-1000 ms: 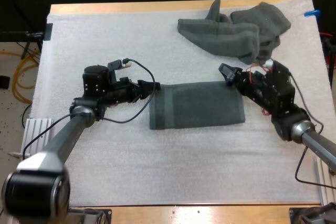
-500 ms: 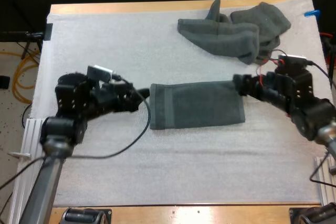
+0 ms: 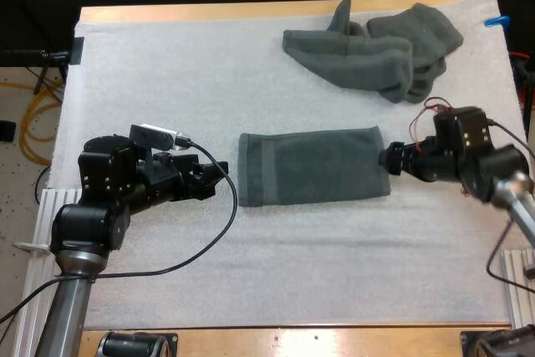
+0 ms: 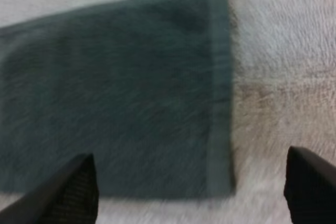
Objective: Pick towel from pile fold and stack
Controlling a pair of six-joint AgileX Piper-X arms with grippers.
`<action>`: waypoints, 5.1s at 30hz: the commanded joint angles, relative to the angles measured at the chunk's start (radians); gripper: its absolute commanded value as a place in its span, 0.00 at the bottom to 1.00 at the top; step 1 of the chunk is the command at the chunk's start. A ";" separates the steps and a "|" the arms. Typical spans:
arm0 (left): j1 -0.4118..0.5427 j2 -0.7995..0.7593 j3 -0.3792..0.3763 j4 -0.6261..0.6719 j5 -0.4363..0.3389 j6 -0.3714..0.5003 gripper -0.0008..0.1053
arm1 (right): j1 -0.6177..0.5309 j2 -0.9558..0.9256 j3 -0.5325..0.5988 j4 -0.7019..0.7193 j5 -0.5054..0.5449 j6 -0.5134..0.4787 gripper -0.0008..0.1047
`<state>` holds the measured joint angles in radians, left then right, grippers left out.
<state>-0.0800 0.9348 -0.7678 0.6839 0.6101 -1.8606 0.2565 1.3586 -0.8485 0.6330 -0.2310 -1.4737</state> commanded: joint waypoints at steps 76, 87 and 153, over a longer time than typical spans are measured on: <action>0.002 -0.002 -0.006 0.052 0.060 0.004 0.60 | 0.156 0.261 -0.130 -0.051 -0.084 0.110 0.23; 0.002 -0.002 -0.006 0.050 0.062 0.019 0.60 | 0.156 0.228 -0.130 -0.090 -0.345 0.092 0.69; -0.568 1.020 -0.498 -0.179 -0.053 -0.441 0.01 | 0.156 -0.655 -0.128 0.458 0.280 -0.116 0.68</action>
<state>-0.6456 1.9540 -1.2585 0.4993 0.5638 -2.3099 0.4113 0.7116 -0.9733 1.0884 0.0471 -1.5896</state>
